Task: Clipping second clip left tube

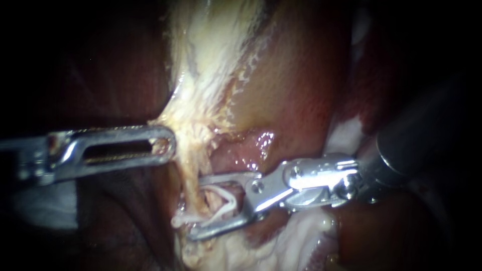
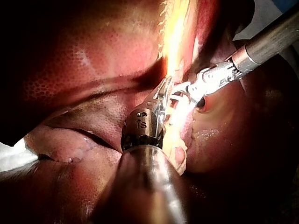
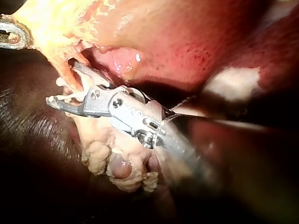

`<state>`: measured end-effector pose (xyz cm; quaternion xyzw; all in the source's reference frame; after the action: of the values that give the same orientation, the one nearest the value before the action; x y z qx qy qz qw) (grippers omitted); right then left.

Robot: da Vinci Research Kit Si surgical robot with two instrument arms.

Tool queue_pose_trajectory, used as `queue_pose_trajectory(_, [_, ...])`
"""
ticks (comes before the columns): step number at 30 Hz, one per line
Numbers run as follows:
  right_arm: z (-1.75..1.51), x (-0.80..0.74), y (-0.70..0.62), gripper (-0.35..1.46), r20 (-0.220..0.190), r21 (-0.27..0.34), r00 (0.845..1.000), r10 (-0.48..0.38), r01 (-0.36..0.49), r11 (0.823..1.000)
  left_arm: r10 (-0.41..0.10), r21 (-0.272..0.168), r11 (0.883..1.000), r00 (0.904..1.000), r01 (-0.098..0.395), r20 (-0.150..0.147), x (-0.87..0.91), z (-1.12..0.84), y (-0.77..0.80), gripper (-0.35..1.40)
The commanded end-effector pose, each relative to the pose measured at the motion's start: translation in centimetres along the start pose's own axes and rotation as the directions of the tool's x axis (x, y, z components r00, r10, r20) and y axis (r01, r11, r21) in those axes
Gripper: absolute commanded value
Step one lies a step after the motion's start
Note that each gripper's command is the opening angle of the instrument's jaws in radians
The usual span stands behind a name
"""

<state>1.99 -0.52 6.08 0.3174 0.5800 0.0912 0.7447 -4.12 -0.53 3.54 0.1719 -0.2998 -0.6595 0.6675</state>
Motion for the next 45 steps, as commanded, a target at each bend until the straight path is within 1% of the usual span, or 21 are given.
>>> queue_pose_trajectory(1, [-0.01,0.03,-0.02,0.6,-0.001,0.008,1.0,0.003,-0.003,1.0,0.0,0.001,1.0,1.0,0.0,0.0,0.0,0.01,0.0,-0.35])
queue_pose_trajectory(4, [0.02,0.07,-0.06,0.59,-0.003,0.028,1.0,0.007,-0.007,1.0,0.001,0.001,1.0,1.0,-0.001,-0.001,0.0,0.01,0.01,-0.35])
queue_pose_trajectory(8, [0.09,0.1,-0.08,0.59,-0.002,0.047,1.0,0.015,-0.015,0.999,0.001,0.001,1.0,1.0,-0.001,-0.001,-0.01,0.02,0.02,-0.35])
queue_pose_trajectory(15, [0.25,0.06,-0.05,0.58,0.0,0.043,1.0,0.022,-0.022,0.999,0.001,0.001,1.0,1.0,-0.001,-0.001,-0.01,0.03,0.02,-0.35])
queue_pose_trajectory(21, [0.31,0.02,-0.04,0.54,-0.002,0.04,1.0,0.02,-0.019,0.999,0.001,0.001,1.0,1.0,-0.001,-0.001,-0.01,0.03,0.01,-0.35])
queue_pose_trajectory(23, [0.29,0.01,-0.04,0.43,-0.002,0.041,1.0,0.019,-0.019,0.999,0.001,0.001,1.0,1.0,-0.001,-0.001,-0.01,0.03,0.01,-0.35])
queue_pose_trajectory(24, [0.27,0.0,-0.05,0.27,-0.002,0.042,1.0,0.019,-0.019,0.999,0.001,0.001,1.0,1.0,-0.001,-0.001,-0.01,0.03,0.01,-0.35])
queue_pose_trajectory(25, [0.23,-0.01,-0.07,-0.01,-0.002,0.045,1.0,0.018,-0.018,0.999,0.001,0.001,1.0,1.0,-0.001,-0.001,-0.01,0.03,0.01,-0.35])
queue_pose_trajectory(26, [0.2,-0.01,-0.08,-0.22,-0.001,0.031,1.0,0.018,-0.018,0.999,0.001,0.001,1.0,1.0,-0.001,-0.001,-0.01,0.03,0.02,-0.35])
queue_pose_trajectory(27, [0.17,-0.01,-0.08,-0.35,0.0,0.025,1.0,0.019,-0.019,0.999,0.001,0.001,1.0,1.0,-0.001,-0.001,-0.01,0.03,0.02,-0.35])
queue_pose_trajectory(31, [0.09,0.04,-0.06,-0.35,0.0,0.005,1.0,0.024,-0.024,1.0,0.001,0.001,1.0,1.0,-0.001,-0.001,-0.01,0.03,0.01,-0.35])
queue_pose_trajectory(45, [0.09,0.01,-0.04,-0.35,0.0,0.003,1.0,0.024,-0.024,1.0,0.001,0.002,1.0,1.0,-0.001,-0.001,-0.02,0.05,0.03,-0.35])
